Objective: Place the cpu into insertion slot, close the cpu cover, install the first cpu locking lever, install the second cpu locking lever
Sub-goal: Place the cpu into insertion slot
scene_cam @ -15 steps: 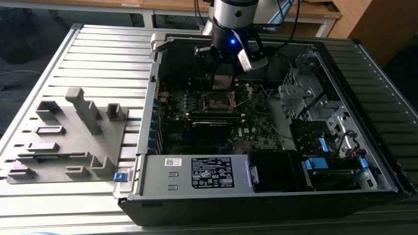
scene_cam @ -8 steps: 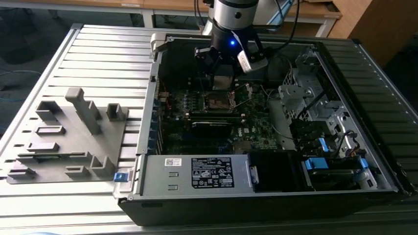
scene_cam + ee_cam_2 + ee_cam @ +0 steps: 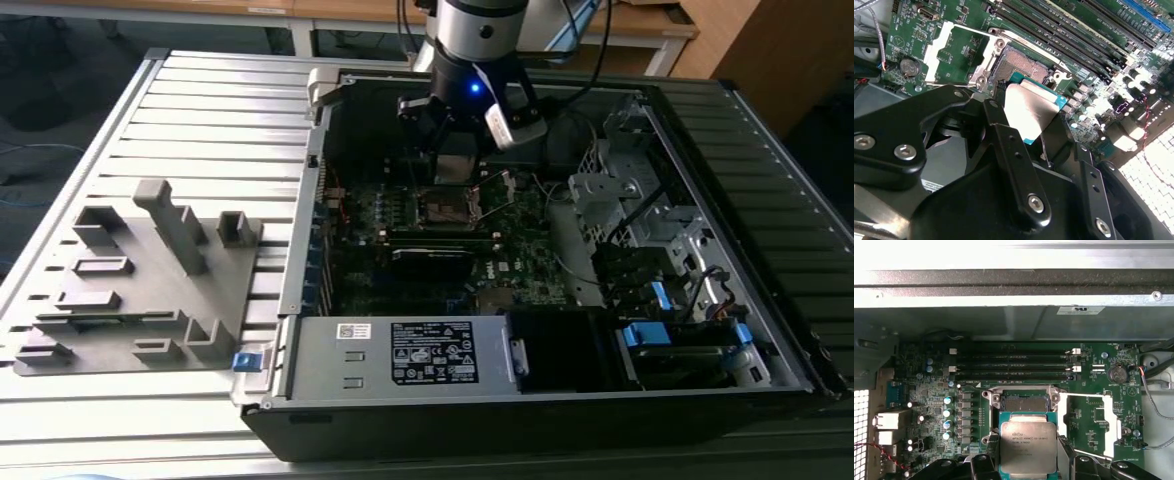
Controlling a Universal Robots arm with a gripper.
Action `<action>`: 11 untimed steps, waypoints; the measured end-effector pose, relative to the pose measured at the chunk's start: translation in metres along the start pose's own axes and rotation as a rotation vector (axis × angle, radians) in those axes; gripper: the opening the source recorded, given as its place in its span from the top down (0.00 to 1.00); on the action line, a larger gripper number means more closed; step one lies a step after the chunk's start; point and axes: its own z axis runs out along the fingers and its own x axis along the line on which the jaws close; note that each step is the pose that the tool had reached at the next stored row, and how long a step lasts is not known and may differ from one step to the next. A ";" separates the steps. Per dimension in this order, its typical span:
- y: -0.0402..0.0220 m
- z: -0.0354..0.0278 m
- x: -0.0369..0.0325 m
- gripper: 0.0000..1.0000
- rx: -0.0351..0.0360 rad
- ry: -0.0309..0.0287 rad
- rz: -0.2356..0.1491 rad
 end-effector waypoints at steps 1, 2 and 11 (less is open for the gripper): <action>0.0000 0.0003 0.0000 0.46 -0.0001 -0.0001 0.000; 0.0000 0.0008 0.0000 0.46 -0.0003 -0.0002 0.000; -0.0004 0.0047 0.0001 0.46 0.0021 -0.0105 0.118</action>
